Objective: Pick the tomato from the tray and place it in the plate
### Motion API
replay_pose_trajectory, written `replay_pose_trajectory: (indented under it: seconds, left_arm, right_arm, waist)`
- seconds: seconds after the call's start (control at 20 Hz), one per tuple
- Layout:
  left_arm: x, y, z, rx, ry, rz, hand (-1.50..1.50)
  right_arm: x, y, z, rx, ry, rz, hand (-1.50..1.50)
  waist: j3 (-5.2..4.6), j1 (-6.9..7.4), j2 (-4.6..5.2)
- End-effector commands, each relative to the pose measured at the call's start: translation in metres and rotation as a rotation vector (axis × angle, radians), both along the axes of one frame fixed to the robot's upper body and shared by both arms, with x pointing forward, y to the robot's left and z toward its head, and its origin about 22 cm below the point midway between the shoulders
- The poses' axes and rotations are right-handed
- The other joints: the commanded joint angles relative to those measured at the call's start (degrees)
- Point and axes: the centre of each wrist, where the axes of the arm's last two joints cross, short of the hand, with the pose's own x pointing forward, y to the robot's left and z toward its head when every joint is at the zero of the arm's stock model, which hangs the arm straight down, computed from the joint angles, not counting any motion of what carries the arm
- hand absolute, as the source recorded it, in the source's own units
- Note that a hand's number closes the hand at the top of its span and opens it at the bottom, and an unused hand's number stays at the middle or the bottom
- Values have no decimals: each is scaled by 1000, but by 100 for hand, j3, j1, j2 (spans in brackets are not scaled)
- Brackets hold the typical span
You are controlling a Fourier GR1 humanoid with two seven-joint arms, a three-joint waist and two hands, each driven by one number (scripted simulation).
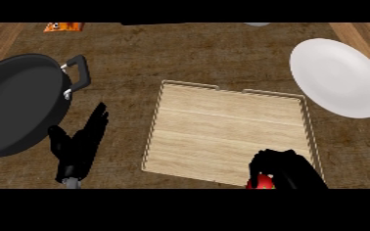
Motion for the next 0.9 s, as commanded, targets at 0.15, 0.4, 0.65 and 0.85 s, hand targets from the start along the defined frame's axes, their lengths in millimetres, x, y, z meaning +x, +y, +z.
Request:
replay_pose_trajectory:
  seconds: [0.15, 0.4, 0.65, 0.85]
  left_arm:
    - [-12, 6, -15, -8, 65, 49, 0]
    - [2, 0, 0, -20, 53, -1, 0]
    - [2, -3, 6, -5, 49, -25, 0]
    - [12, -12, -1, 2, 31, -53, 0]
  right_arm:
    - [-39, -51, 36, 182, -225, 82, 150]
    - [-39, -88, 32, 370, -238, -91, 150]
    - [-18, -147, 26, 514, -257, -211, 150]
    - [12, -199, 27, 640, -300, -275, 150]
  waist:
    - [-28, -114, 63]
    - [-31, 35, 100]
    - [-29, 186, 111]
    - [-35, 286, 145]
